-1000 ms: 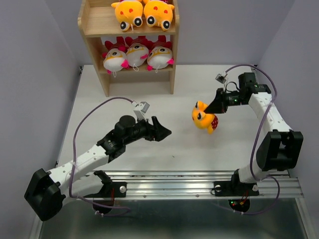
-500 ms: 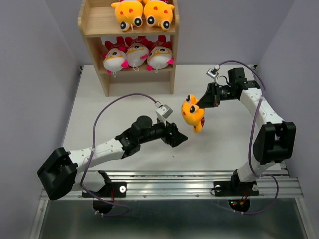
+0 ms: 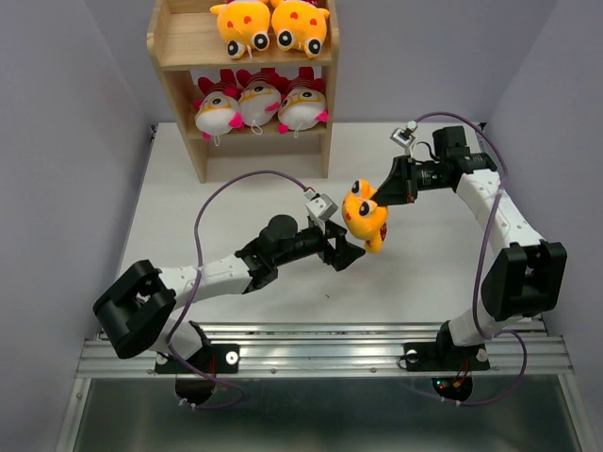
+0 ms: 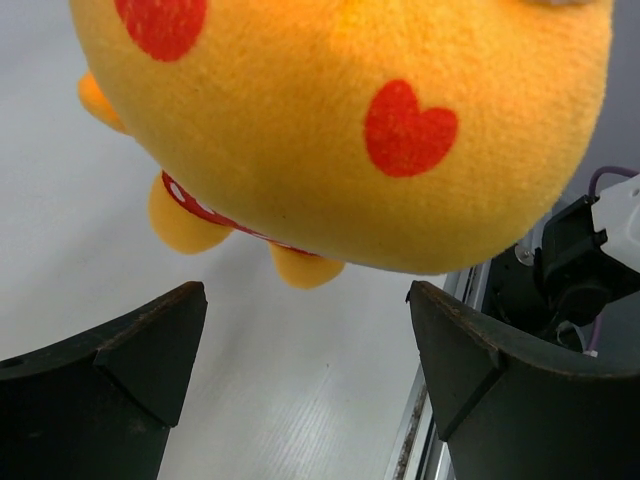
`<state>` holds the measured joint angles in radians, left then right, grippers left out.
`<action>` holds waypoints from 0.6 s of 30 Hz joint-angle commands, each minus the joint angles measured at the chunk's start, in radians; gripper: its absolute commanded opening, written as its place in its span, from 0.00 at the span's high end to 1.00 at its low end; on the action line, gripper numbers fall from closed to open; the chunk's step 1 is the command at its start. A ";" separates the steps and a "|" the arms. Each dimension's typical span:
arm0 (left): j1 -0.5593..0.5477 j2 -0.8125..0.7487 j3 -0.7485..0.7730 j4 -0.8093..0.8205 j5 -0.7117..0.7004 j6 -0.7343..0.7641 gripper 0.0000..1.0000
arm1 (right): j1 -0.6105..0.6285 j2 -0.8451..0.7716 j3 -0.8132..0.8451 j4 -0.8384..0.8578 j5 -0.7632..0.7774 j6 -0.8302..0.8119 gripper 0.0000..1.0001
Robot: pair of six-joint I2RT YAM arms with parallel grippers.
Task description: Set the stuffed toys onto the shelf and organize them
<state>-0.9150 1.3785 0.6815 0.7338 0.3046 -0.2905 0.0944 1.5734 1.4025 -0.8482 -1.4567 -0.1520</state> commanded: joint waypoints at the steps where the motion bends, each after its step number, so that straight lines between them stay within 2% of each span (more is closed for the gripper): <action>1: -0.007 0.010 0.046 0.150 -0.028 0.027 0.07 | 0.011 -0.047 0.010 -0.006 -0.183 0.019 0.99; 5: -0.008 0.027 0.069 0.210 -0.016 0.010 0.09 | 0.022 -0.053 -0.017 -0.006 -0.183 0.016 0.99; 8: -0.008 0.037 0.095 0.236 0.008 -0.002 0.17 | 0.022 -0.052 -0.025 -0.005 -0.183 0.011 0.99; 11: -0.008 0.044 0.105 0.239 0.025 -0.018 0.20 | 0.022 -0.049 -0.008 0.001 -0.182 0.003 0.99; 15: -0.007 0.004 0.070 0.240 -0.002 -0.082 0.11 | 0.022 -0.044 0.071 0.001 -0.116 -0.030 0.99; 16: -0.007 -0.030 0.046 0.246 -0.002 -0.100 0.02 | 0.022 -0.046 0.094 0.001 -0.056 -0.046 0.99; 18: -0.005 -0.080 0.023 0.219 -0.008 -0.157 0.02 | 0.022 -0.047 0.165 -0.003 0.043 -0.096 0.99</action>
<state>-0.9211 1.4155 0.7242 0.8577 0.3130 -0.3523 0.1062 1.5581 1.4338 -0.8665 -1.4685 -0.1654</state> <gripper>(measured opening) 0.980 0.129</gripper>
